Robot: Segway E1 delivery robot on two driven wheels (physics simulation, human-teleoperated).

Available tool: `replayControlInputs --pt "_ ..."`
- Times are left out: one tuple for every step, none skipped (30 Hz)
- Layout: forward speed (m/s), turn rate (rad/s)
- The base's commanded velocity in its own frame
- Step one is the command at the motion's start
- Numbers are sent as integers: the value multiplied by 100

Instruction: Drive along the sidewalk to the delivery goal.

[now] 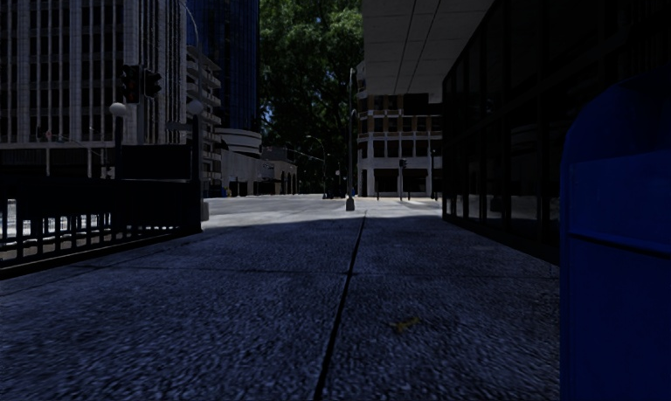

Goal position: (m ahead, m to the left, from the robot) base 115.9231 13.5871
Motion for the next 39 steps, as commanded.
replayControlInputs --pt "200 0" --pt "200 0" --pt "200 0" --pt "200 0" --pt "200 0" --pt "200 0" --pt "200 0" --pt "200 0" --pt "200 0" --pt "200 0" --pt "200 0" --pt "200 0" --pt "200 0" --pt "200 0" --pt "200 0" --pt "200 0" --pt "200 0" --pt "200 0" --pt "200 0" --pt "200 0" --pt "200 0" --pt "200 0" --pt "200 0" --pt "198 0" --pt "196 0" --pt "196 0" --pt "194 0" --pt "193 0" --pt "192 0" --pt "192 0" --pt "191 0" --pt "191 0" --pt "191 0" --pt "191 0" --pt "191 0" --pt "191 0" --pt "191 0" --pt "191 0" --pt "191 0"
